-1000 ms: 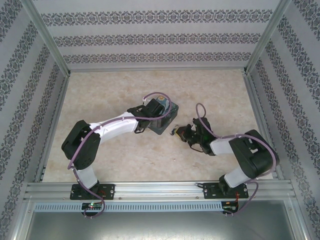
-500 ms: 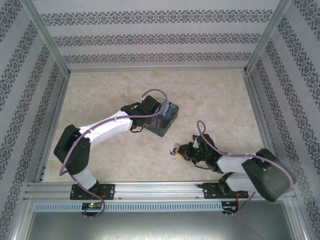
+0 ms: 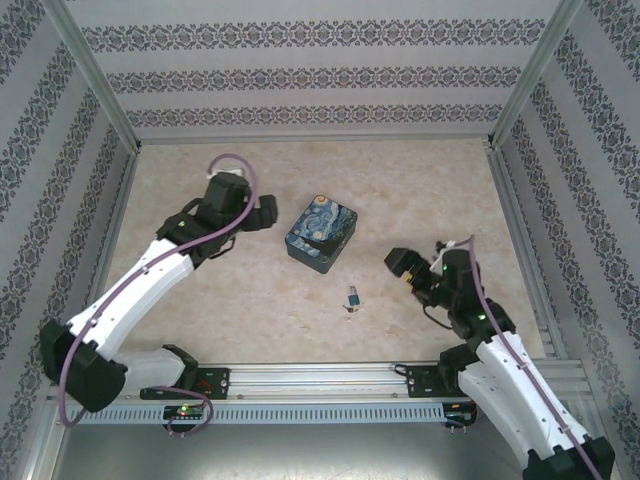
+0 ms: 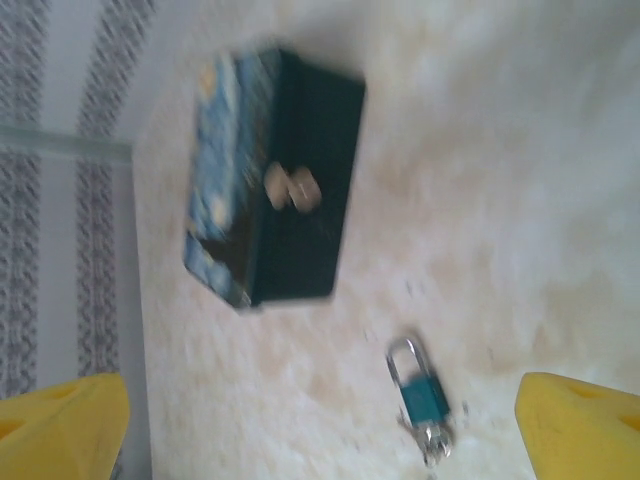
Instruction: Unlock the padlock with the key
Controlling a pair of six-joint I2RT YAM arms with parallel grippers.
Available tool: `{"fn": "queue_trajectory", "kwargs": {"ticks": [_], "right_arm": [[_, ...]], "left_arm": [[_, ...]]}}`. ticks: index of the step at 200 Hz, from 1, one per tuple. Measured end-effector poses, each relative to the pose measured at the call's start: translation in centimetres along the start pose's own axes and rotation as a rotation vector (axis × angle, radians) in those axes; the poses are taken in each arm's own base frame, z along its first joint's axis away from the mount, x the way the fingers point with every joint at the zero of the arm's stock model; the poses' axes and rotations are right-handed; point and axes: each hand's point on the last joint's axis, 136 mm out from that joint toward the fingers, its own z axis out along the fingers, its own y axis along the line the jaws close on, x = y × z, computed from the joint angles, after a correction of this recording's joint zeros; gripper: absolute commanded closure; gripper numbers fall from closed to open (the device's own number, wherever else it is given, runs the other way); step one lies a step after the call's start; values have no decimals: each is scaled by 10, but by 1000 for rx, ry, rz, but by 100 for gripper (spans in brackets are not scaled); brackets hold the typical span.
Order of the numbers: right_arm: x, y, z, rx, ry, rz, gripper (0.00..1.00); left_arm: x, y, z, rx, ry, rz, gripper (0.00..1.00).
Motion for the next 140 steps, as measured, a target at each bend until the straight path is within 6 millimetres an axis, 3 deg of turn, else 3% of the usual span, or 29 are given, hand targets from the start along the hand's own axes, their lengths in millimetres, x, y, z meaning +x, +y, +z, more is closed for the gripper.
{"fn": "queue_trajectory", "kwargs": {"ticks": [32, 62, 101, 140], "right_arm": [[-71, 11, -16, 131, -158, -52, 2], [-116, -7, -9, 311, -272, -165, 2], [-153, -40, 5, 503, -402, -371, 2], [-163, -76, 21, 624, -454, -539, 2]], "left_arm": [[10, 54, -4, -136, -84, 6, 0], [15, 81, -5, -220, -148, 53, 0], [8, 106, 1, -292, -242, 81, 0], [20, 137, 27, -367, -258, 96, 0]]}}
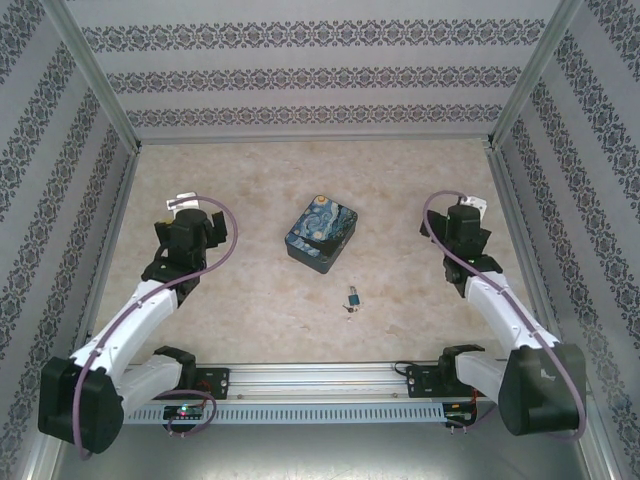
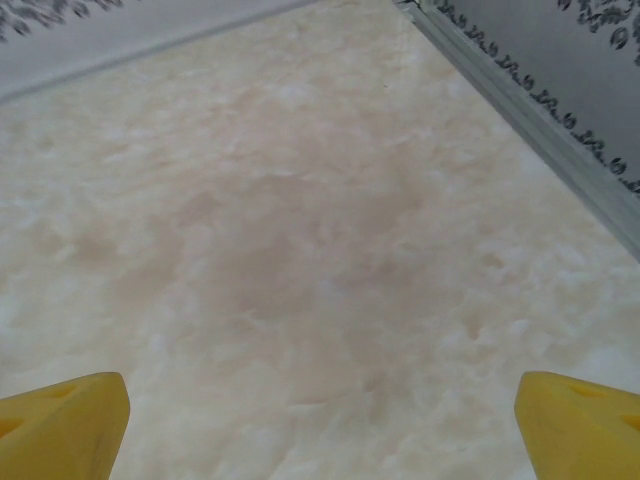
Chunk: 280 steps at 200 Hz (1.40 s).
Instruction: Unlock the padlock with the key
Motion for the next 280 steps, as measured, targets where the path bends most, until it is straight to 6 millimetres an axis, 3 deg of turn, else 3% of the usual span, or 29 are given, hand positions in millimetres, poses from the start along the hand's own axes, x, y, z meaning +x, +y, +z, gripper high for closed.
{"fn": "queue_trajectory", "kwargs": {"ticks": [52, 89, 117, 144, 185, 280], "right_arm": [[11, 1, 28, 8, -73, -107, 2], [22, 23, 41, -71, -111, -208, 2], [34, 36, 46, -160, -179, -256, 2], [60, 26, 59, -174, -120, -265, 2], [26, 27, 64, -206, -187, -212, 2], [28, 36, 62, -230, -189, -222, 2]], "left_arm": [[52, 9, 44, -66, 44, 59, 0], [84, 15, 68, -80, 54, 71, 0], [75, 4, 78, -11, -26, 59, 0], [88, -5, 93, 64, -7, 66, 1], [84, -3, 99, 110, -12, 40, 1], [84, -9, 98, 142, -11, 40, 0]]}}
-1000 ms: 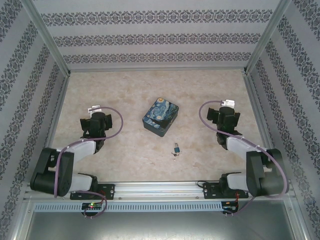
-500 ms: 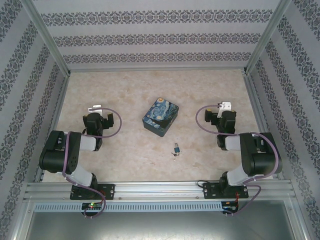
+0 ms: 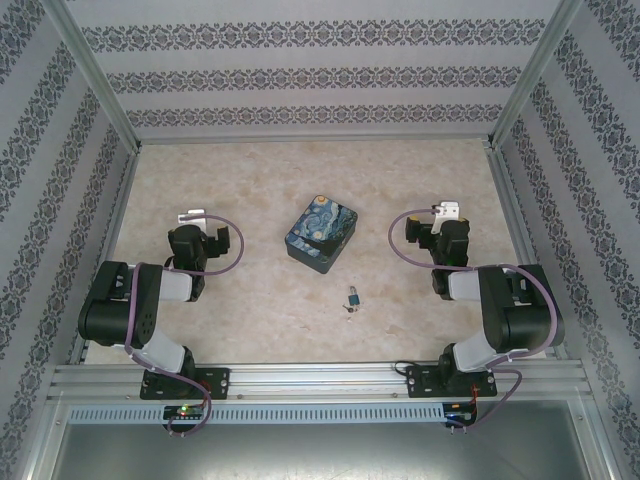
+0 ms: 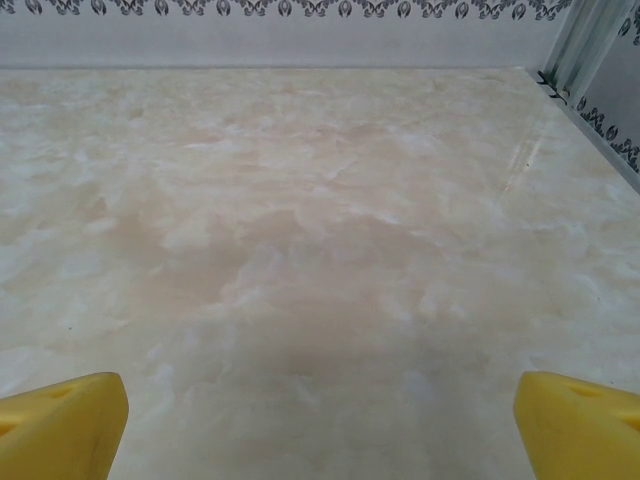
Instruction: Unlock the padlock with the key
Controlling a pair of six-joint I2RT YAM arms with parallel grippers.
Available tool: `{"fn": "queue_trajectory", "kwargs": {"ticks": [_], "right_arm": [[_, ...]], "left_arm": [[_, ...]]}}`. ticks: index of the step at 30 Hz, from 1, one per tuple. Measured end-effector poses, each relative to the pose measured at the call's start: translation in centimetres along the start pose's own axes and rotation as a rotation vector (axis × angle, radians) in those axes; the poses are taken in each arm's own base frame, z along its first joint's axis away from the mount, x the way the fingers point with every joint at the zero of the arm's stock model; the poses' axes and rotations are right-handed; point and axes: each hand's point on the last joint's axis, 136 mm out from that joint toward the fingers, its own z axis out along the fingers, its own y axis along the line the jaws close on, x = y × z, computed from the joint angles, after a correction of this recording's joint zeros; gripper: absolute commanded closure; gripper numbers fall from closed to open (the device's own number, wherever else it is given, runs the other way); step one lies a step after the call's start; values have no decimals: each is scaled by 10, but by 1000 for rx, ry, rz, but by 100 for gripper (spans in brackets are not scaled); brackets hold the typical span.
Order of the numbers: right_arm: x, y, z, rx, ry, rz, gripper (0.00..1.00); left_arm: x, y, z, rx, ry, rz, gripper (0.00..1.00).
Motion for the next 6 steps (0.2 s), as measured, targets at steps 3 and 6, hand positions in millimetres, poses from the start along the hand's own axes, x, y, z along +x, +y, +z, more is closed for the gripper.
{"fn": "queue_trajectory", "kwargs": {"ticks": [3, 6], "right_arm": [[1, 3, 0, -17, 2, 0, 2], [1, 4, 0, -26, 5, 0, 2]], "left_arm": [[0, 0, 0, 0, 0, 0, 1], [0, 0, 0, 0, 0, 0, 0]]}}
